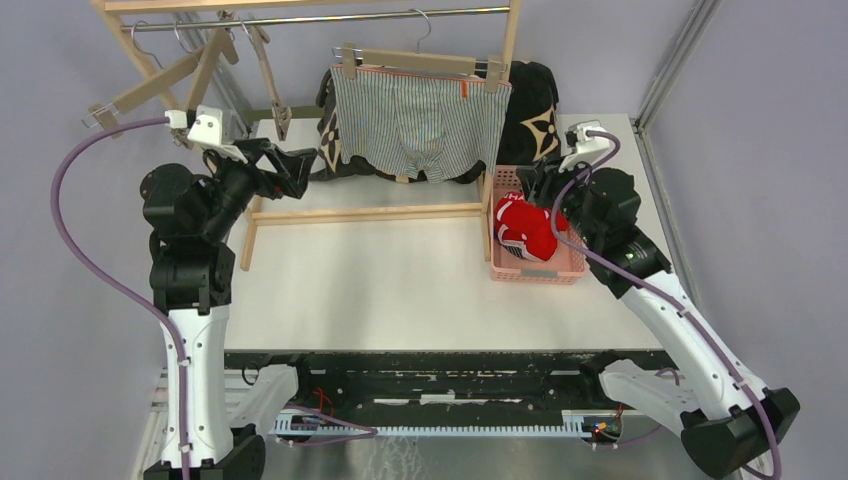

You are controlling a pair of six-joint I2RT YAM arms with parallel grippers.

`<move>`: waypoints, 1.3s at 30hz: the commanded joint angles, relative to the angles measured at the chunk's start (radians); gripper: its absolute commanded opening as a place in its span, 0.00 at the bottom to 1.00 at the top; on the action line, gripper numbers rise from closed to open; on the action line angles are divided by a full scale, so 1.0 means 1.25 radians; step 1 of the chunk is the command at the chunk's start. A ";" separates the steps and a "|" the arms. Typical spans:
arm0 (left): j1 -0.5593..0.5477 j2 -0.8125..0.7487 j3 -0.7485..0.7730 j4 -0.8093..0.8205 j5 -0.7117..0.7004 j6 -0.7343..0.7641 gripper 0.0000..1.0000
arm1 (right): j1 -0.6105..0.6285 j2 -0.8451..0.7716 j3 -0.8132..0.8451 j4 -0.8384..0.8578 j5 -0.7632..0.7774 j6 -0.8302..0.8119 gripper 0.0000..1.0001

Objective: Remove the underwear clipped to the hanger

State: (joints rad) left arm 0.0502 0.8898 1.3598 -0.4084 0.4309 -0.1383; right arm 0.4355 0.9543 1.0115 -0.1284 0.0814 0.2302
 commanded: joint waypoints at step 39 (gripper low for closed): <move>0.003 -0.173 -0.168 0.031 0.288 -0.046 0.99 | -0.002 0.246 0.057 0.311 -0.026 -0.009 0.48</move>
State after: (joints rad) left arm 0.0502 0.6773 1.1397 -0.3721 0.7559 -0.1894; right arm 0.4355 1.2526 1.0409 0.1909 0.0013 0.2462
